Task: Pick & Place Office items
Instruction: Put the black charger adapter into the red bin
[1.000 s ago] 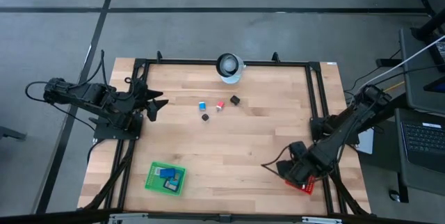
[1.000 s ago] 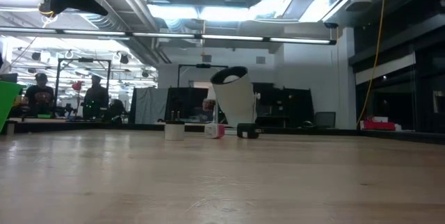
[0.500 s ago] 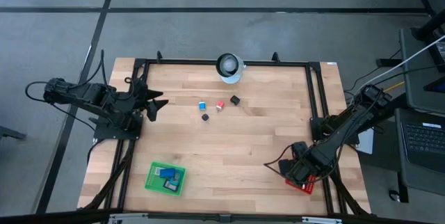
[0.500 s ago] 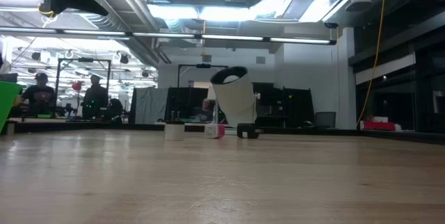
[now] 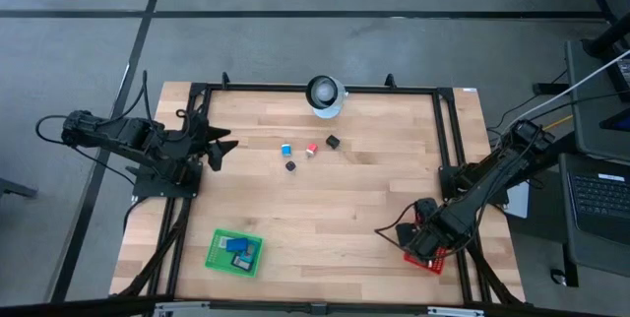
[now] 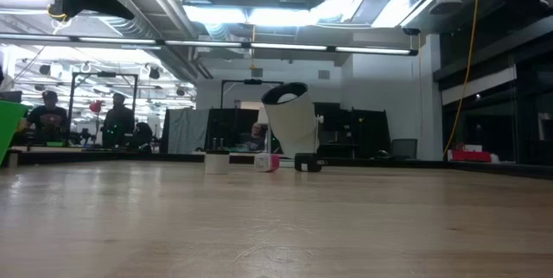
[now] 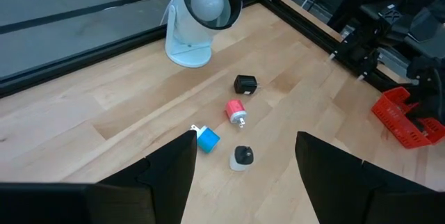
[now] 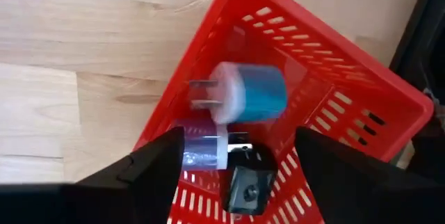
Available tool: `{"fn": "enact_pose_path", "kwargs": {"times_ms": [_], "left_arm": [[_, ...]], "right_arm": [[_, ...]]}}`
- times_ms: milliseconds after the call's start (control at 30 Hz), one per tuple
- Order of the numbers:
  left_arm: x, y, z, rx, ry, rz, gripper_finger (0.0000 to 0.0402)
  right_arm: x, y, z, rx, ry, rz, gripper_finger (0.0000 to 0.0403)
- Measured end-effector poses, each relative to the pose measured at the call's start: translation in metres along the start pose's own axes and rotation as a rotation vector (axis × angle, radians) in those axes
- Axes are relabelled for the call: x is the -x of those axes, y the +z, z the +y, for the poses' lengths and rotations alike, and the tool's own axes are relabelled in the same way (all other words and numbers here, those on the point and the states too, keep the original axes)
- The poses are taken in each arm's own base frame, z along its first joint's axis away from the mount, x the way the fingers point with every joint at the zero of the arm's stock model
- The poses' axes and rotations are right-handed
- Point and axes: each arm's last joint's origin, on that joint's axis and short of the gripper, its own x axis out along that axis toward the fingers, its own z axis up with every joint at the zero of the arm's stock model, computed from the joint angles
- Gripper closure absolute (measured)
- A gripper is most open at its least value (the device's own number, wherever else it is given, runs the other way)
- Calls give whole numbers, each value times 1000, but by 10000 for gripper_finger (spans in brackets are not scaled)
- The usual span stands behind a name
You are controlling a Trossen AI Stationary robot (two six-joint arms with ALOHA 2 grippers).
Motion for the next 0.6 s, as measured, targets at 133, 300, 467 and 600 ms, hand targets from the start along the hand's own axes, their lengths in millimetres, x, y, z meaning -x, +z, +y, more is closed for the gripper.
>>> {"fn": "enact_pose_path", "kwargs": {"times_ms": [133, 300, 467, 600], "left_arm": [[0, 0, 0, 4, 2, -3, 162], [0, 0, 0, 21, 2, -3, 162], [0, 1, -1, 35, -6, -10, 162], [0, 2, -2, 41, -20, -15, 162]], "right_arm": [[5, 4, 10, -22, 98, -61, 136], [31, 17, 50, -83, 544, -315, 152], [60, 51, 89, -56, 747, -506, 159], [71, 87, 110, 51, 762, -545, 159]]}}
